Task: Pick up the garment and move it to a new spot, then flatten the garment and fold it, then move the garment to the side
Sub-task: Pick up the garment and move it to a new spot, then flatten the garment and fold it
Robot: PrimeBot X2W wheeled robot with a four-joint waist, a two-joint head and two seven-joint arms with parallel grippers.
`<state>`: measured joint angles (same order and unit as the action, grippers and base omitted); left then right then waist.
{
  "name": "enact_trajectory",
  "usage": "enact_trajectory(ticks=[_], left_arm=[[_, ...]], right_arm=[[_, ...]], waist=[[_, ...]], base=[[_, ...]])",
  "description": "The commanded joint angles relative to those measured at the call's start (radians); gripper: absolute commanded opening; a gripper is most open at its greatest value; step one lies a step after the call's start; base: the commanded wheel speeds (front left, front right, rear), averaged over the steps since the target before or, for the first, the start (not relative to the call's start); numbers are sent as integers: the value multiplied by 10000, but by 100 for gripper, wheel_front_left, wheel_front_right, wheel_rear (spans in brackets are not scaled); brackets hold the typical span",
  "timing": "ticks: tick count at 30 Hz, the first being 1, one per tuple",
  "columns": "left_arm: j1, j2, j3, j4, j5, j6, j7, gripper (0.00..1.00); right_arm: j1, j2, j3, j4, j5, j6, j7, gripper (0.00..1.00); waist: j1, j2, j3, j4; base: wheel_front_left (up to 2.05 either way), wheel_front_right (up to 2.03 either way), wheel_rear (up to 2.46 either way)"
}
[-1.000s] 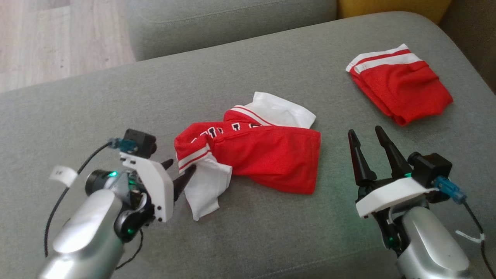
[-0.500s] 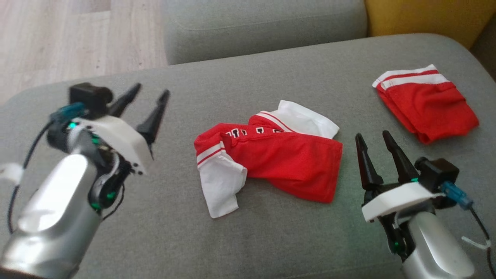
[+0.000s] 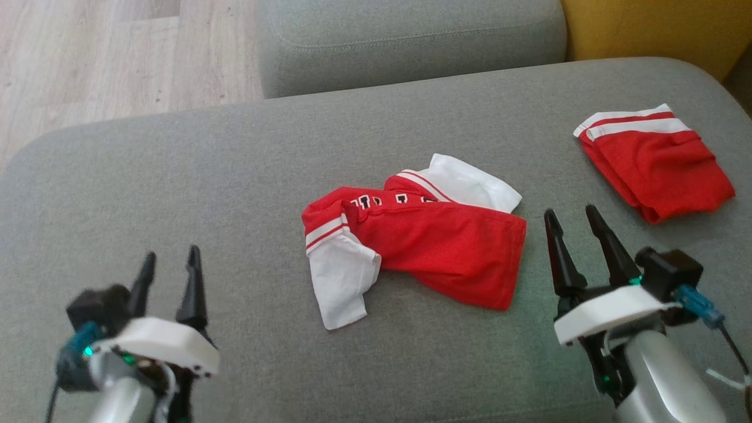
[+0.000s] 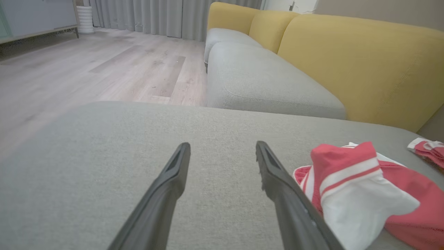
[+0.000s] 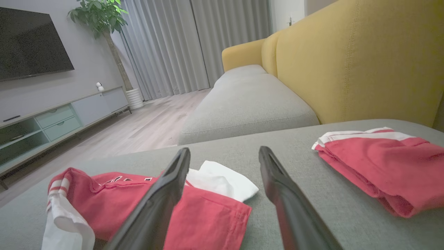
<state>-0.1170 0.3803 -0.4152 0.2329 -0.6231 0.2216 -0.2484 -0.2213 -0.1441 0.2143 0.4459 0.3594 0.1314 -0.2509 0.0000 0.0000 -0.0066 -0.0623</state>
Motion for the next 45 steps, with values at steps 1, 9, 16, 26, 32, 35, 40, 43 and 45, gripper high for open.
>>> enact_trajectory(ticks=[1, 9, 16, 26, 32, 35, 40, 43, 45], left_arm=[[-211, -201, 729, -527, 102, 79, -124, 100], [139, -928, 1457, -903, 996, -327, -131, 100], [171, -1137, 1666, -728, 1375, -693, -132, 100], [-76, -1455, 1771, -442, 1872, -1129, -133, 100], [-369, -1580, 1661, -65, 2018, -1387, -133, 100], [-493, -1619, 1696, 97, 2052, -1452, -133, 100], [-596, -1613, 1747, 339, 2102, -1527, -133, 100], [-669, -1602, 1781, 447, 2120, -1572, -133, 100], [-706, -1606, 1794, 502, 2134, -1583, -133, 100]], right_arm=[[15, -191, 102, -346, -61, -7, -109, 100], [52, -253, 24, -302, -70, -7, -87, 100], [-87, -354, 69, -221, -31, -7, 66, 100], [-1698, -866, 425, 1041, 1433, -7, 3692, 100], [-2472, -1134, 118, 2072, 2647, -7, 6266, 100], [-2645, -1158, -109, 2287, 2981, -7, 6804, 100], [-2684, -1165, -288, 2455, 3423, -7, 7132, 100], [-2653, -1172, -324, 2556, 3554, -7, 7086, 100], [-2648, -1174, -299, 2597, 3636, -7, 6982, 100]], waist=[[0, 0, 18, 32], [0, 0, 27, 161], [0, 0, 12, 215], [0, 0, 438, 602], [0, 0, 657, 1043], [0, 0, 727, 1227], [0, 0, 843, 1478], [0, 0, 904, 1582], [0, 0, 933, 1635]], base=[[0, 0, 0], [0, 0, 0], [0, 0, 0], [0, 0, 0], [0, 0, 0], [0, 0, 0], [0, 0, 0], [0, 0, 0], [0, 0, 0]])
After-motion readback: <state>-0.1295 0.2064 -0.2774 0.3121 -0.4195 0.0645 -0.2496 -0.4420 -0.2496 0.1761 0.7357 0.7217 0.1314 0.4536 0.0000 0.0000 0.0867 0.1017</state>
